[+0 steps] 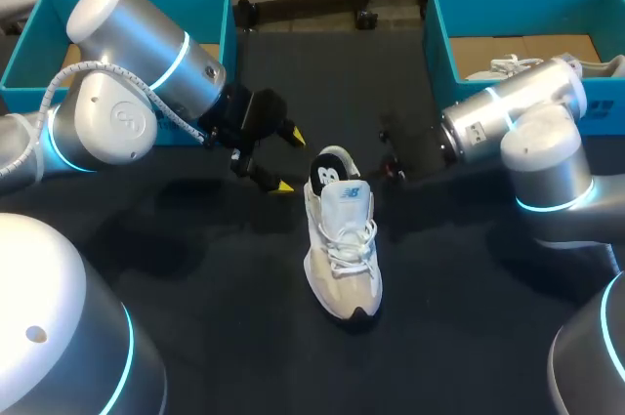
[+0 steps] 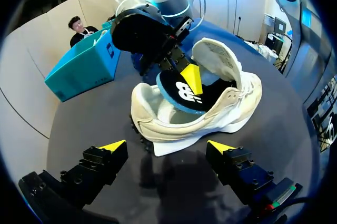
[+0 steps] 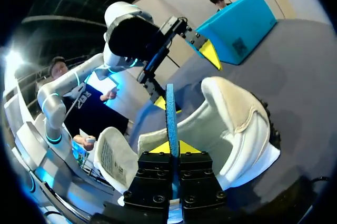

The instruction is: Take the shoe out of the shoebox, open the shoe tongue, remove and reinsert the insole, then place the shoe into the shoebox

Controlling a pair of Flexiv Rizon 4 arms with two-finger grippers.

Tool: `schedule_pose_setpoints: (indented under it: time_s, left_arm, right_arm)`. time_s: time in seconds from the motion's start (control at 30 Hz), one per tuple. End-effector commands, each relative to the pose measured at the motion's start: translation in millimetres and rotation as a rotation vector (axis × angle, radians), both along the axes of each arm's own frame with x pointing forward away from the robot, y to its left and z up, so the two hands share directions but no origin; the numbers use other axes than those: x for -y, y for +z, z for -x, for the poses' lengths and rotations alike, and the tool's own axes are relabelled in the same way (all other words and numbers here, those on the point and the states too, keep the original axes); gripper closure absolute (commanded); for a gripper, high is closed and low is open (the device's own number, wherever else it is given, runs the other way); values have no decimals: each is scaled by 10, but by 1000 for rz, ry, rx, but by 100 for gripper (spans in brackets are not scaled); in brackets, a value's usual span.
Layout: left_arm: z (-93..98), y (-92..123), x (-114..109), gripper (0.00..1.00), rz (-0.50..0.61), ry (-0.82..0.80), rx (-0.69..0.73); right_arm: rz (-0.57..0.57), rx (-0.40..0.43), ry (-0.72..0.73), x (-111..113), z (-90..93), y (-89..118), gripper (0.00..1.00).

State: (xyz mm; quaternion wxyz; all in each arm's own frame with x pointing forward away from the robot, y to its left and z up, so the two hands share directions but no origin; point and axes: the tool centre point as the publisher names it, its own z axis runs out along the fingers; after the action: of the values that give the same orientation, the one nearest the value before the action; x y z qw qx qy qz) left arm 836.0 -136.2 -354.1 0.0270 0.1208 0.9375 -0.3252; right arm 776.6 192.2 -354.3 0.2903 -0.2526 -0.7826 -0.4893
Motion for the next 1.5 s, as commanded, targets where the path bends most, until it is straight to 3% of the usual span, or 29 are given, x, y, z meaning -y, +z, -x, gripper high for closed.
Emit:
schedule_pose_setpoints:
  time_s: [0.03,0.17,0.3,0.6,0.67,0.73,0.77,1.37,1.43,1.5]
  left_arm:
    - [4,4,4,0,-5,1,1]
    - [4,4,4,0,-5,1,1]
    - [4,4,4,0,-5,1,1]
    - [4,4,4,0,-5,1,1]
    - [4,4,4,0,-5,1,1]
    - [4,4,4,0,-5,1,1]
    - [4,4,4,0,-5,1,1]
    - [4,4,4,0,-5,1,1]
    - [4,4,4,0,-5,1,1]
    - [4,4,4,0,-5,1,1]
  right_arm:
    - [12,5,-7,24,41,16,100]
    - [15,41,-1,17,-43,112,91]
    - [17,65,8,-2,-128,181,72]
    - [12,96,13,-71,-250,226,73]
    - [11,96,14,-80,-275,212,79]
    - [12,87,14,-76,-285,180,99]
    - [16,75,13,-70,-280,168,100]
    - [65,-53,37,52,133,-54,100]
    - [68,-46,36,42,121,-38,80]
    - [75,-21,37,33,86,14,78]
